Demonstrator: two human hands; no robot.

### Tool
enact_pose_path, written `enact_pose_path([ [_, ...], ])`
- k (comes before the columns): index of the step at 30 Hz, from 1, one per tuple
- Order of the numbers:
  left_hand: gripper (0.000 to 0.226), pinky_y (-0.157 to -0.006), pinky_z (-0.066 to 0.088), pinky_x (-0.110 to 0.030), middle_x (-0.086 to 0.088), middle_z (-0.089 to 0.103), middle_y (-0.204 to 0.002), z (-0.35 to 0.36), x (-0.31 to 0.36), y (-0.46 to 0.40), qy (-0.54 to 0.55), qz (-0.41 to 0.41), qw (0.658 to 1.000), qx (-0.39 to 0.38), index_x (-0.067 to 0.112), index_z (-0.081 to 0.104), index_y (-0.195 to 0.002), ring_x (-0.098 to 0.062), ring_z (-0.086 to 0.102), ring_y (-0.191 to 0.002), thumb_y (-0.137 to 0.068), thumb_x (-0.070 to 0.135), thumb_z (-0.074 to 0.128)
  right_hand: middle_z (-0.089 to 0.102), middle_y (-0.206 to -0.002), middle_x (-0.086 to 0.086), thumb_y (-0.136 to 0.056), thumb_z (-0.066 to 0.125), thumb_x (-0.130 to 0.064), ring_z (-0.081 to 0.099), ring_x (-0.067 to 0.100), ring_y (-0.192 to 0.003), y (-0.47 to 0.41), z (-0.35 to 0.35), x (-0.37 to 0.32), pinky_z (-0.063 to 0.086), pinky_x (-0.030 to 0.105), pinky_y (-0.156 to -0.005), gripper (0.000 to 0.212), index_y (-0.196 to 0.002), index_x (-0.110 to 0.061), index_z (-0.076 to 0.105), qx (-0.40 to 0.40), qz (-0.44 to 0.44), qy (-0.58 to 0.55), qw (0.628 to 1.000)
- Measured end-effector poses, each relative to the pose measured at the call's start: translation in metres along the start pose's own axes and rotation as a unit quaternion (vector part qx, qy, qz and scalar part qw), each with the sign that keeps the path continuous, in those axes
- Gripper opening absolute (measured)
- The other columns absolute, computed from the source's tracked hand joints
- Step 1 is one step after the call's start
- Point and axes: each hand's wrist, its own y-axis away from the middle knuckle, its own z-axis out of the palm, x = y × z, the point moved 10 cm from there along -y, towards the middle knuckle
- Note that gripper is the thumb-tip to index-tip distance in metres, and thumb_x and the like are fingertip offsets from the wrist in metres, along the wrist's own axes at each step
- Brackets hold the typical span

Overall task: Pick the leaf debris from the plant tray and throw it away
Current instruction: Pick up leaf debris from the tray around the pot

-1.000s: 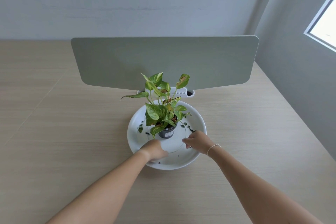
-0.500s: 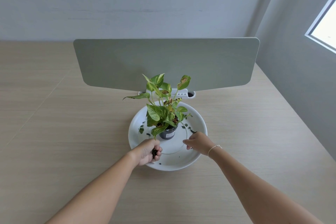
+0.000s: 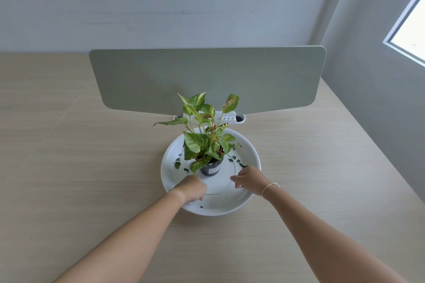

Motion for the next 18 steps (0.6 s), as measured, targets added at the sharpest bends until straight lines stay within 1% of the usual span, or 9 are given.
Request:
enact_pose_path([
  [2,0.029,-0.072,0.043,-0.028,-0.009,0.064,-0.088,0.001,0.001,0.000,-0.035,0.004,0.999,0.000,0.016,0.058,-0.056,-0.026,0.057,-0.083,-0.080,0.011,0.043,0.044,-0.050,-0.003,-0.087,0.054,-0.027,0.034,0.012,-0.046,0.000,0.000,0.000,0.027,0.023,-0.046,0.038,-0.049,-0.022,0.057,0.000,-0.003,0.001,1.000],
  [3,0.028,-0.073,0.044,-0.028,-0.008,0.065,-0.087,0.001,0.002,0.000,-0.053,0.006,0.999,-0.001,0.016,0.057,-0.057,-0.025,0.058,-0.081,-0.080,0.013,0.043,0.044,-0.050,-0.003,-0.087,0.054,-0.027,0.034,0.012,-0.046,0.000,0.000,0.000,0.027,0.023,-0.046,0.038,-0.050,-0.021,0.058,0.000,-0.002,0.000,1.000],
  [4,0.027,-0.068,0.043,-0.027,-0.005,0.064,-0.080,0.002,0.003,0.001,-0.072,0.011,0.997,-0.005,0.017,0.056,-0.057,-0.023,0.057,-0.076,-0.081,0.015,0.043,0.045,-0.050,-0.003,-0.087,0.054,-0.027,0.035,0.012,-0.046,0.000,0.000,0.000,0.027,0.023,-0.046,0.037,-0.050,-0.021,0.058,0.000,-0.001,0.000,1.000],
  [6,0.025,-0.054,0.035,-0.023,0.000,0.052,-0.065,0.003,0.006,0.003,-0.119,0.018,0.993,-0.004,0.015,0.050,-0.058,-0.016,0.048,-0.061,-0.082,0.018,0.046,0.046,-0.051,-0.003,-0.087,0.054,-0.028,0.035,0.012,-0.046,-0.001,0.001,0.001,0.028,0.023,-0.046,0.037,-0.050,-0.021,0.058,0.002,0.000,0.002,1.000],
  [7,0.025,-0.050,0.030,-0.022,0.001,0.045,-0.062,0.003,0.007,0.004,-0.152,0.020,0.988,0.001,0.014,0.044,-0.058,-0.014,0.042,-0.056,-0.082,0.019,0.048,0.047,-0.052,-0.003,-0.087,0.054,-0.028,0.036,0.012,-0.047,-0.001,0.001,0.000,0.028,0.023,-0.047,0.038,-0.050,-0.022,0.058,0.002,-0.001,0.003,1.000],
  [9,0.028,-0.047,0.024,-0.022,0.000,0.036,-0.060,0.004,0.008,0.004,-0.214,0.024,0.977,0.005,0.014,0.036,-0.057,-0.013,0.034,-0.052,-0.081,0.019,0.051,0.047,-0.053,-0.002,-0.087,0.054,-0.029,0.036,0.012,-0.048,-0.001,0.002,0.001,0.029,0.024,-0.047,0.037,-0.050,-0.022,0.058,0.001,-0.001,0.006,1.000],
  [11,0.031,-0.045,0.023,-0.023,0.000,0.035,-0.058,0.005,0.009,0.004,-0.250,0.026,0.968,0.006,0.013,0.035,-0.056,-0.014,0.033,-0.051,-0.078,0.020,0.056,0.046,-0.052,-0.002,-0.086,0.054,-0.029,0.036,0.012,-0.047,-0.002,0.002,0.002,0.029,0.024,-0.047,0.037,-0.051,-0.022,0.059,0.000,0.001,0.004,1.000],
  [15,0.033,-0.045,0.028,-0.023,0.000,0.038,-0.060,0.006,0.010,0.003,-0.289,0.022,0.957,0.011,0.013,0.038,-0.058,-0.013,0.038,-0.052,-0.079,0.020,0.062,0.045,-0.051,-0.002,-0.087,0.054,-0.030,0.036,0.012,-0.047,-0.002,0.002,0.002,0.029,0.024,-0.048,0.037,-0.051,-0.022,0.059,-0.001,0.003,0.003,1.000],
  [18,0.032,-0.052,0.036,-0.025,0.000,0.040,-0.061,0.006,0.011,0.002,-0.304,0.021,0.952,0.016,0.012,0.038,-0.058,-0.019,0.047,-0.061,-0.081,0.015,0.060,0.046,-0.052,-0.002,-0.087,0.054,-0.031,0.037,0.012,-0.048,-0.002,0.002,0.002,0.030,0.023,-0.048,0.037,-0.051,-0.022,0.060,0.000,0.002,0.005,1.000],
])
